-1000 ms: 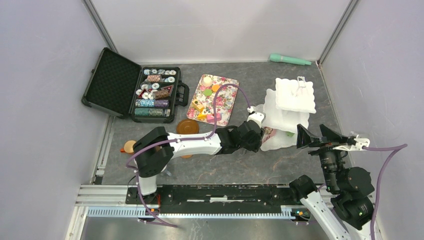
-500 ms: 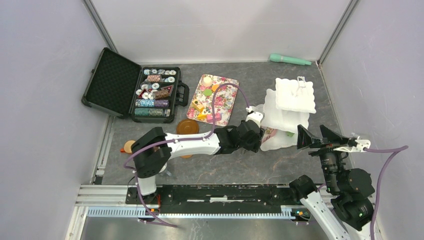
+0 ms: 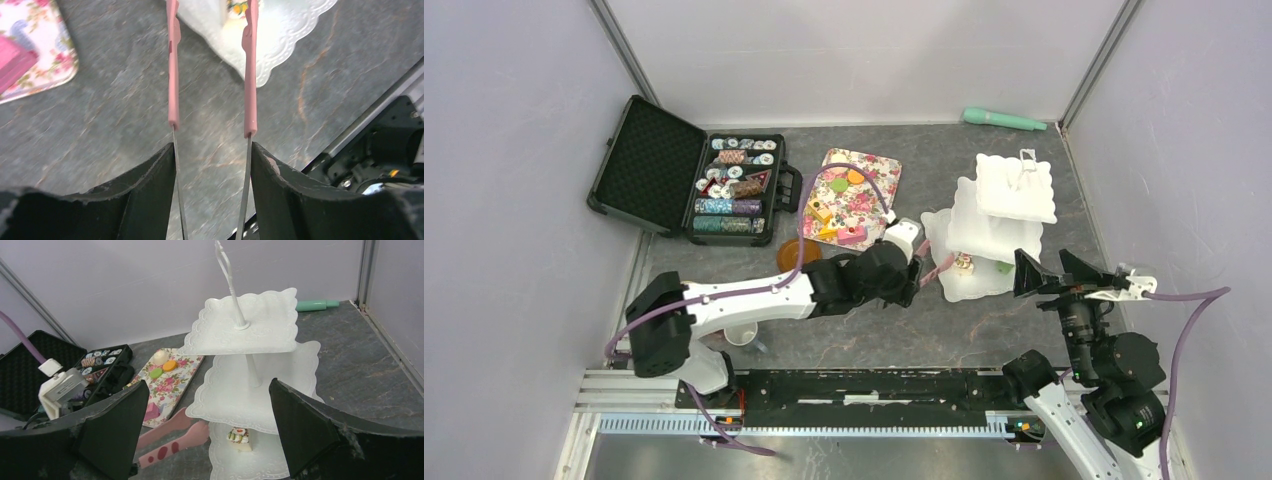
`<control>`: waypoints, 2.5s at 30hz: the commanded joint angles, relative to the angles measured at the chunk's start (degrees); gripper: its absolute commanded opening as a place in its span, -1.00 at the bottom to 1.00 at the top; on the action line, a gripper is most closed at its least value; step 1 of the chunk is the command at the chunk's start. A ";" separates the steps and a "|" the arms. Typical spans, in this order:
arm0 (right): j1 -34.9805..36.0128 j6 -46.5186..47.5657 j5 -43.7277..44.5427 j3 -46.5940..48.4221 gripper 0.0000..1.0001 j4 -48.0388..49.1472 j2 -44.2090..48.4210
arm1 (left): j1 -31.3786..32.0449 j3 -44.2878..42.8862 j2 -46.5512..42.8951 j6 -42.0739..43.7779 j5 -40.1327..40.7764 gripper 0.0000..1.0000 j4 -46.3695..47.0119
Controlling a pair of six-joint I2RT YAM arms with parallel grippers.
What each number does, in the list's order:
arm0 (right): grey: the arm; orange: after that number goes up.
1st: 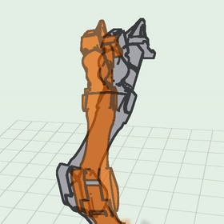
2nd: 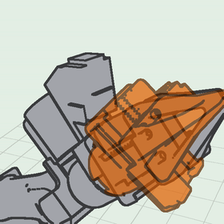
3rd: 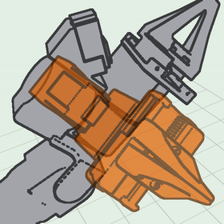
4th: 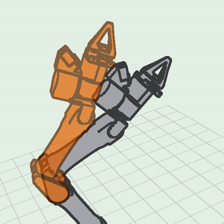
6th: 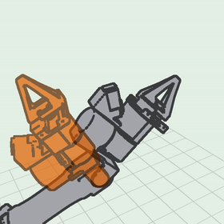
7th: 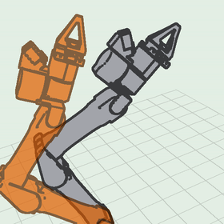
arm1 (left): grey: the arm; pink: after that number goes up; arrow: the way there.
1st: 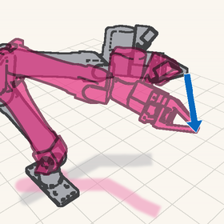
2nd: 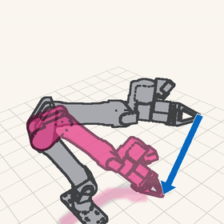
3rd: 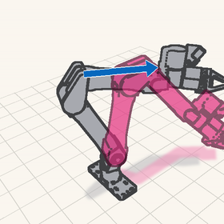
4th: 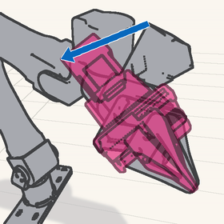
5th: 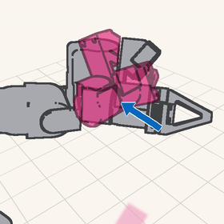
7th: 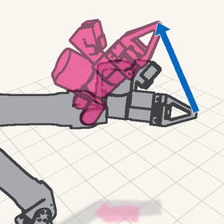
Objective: Serve the afternoon tea
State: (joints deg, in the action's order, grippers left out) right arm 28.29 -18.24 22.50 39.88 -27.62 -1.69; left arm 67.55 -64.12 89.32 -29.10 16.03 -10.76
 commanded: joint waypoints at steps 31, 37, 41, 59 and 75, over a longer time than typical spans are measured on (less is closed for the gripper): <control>0.18 -0.37 -0.92 -2.24 0.96 1.86 0.49 | -17.05 -5.68 -5.85 -15.27 7.36 0.26 -27.48; 0.19 -0.48 -1.28 -2.52 0.96 1.95 0.60 | -16.76 -5.77 -5.33 -17.62 7.65 0.26 -27.44; 0.18 -0.46 -1.29 -2.69 0.96 1.77 0.86 | -15.81 -5.79 -4.75 -18.94 7.90 0.27 -27.29; 0.18 -0.87 -1.11 -3.03 0.96 1.08 1.35 | -13.08 -10.32 3.10 -20.29 12.10 0.35 -27.90; 0.19 -1.71 -2.75 -3.84 0.96 1.53 1.95 | -5.23 2.68 4.03 -19.57 17.99 0.67 -22.83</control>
State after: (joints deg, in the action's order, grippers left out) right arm 28.29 -18.90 20.80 36.49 -27.07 -0.84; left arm 62.48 -61.60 90.72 -47.24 30.06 -36.45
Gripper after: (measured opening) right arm 0.980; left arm 0.851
